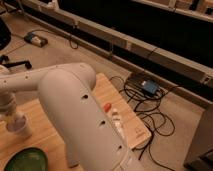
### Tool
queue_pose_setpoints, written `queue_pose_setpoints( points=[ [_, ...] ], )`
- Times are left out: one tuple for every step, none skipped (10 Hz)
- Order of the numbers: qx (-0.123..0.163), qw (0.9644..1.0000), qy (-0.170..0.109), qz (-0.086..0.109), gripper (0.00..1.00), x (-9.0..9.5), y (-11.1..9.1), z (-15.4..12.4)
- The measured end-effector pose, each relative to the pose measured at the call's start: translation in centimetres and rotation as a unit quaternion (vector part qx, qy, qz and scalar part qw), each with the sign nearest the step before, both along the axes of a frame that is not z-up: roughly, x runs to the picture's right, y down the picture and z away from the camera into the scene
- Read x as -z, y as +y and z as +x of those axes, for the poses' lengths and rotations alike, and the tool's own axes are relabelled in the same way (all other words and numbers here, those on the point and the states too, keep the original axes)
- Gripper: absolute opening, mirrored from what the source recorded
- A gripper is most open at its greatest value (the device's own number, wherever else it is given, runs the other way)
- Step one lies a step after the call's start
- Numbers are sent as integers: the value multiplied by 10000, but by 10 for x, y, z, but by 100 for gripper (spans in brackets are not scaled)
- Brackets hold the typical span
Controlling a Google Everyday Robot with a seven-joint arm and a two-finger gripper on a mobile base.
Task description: Place the white sponge in the ceramic cup
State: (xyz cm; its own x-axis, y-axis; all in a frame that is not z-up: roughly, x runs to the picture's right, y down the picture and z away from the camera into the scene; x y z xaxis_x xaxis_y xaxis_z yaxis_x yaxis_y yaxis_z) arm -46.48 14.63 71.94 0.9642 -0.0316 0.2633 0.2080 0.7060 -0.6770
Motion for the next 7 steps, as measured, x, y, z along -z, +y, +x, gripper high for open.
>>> queue_pose_setpoints(
  points=[
    [30,10000,14,-6,79,0,0,0],
    [47,10000,28,-25,80,1,1,0],
    [67,10000,50,-46,80,3,4,0],
    [67,9999,103,-58,80,6,8,1],
    [71,9998,145,-63,80,10,12,1],
    [83,9998,179,-61,80,17,17,1],
    [91,9998,192,-48,78,20,20,3]
  ],
)
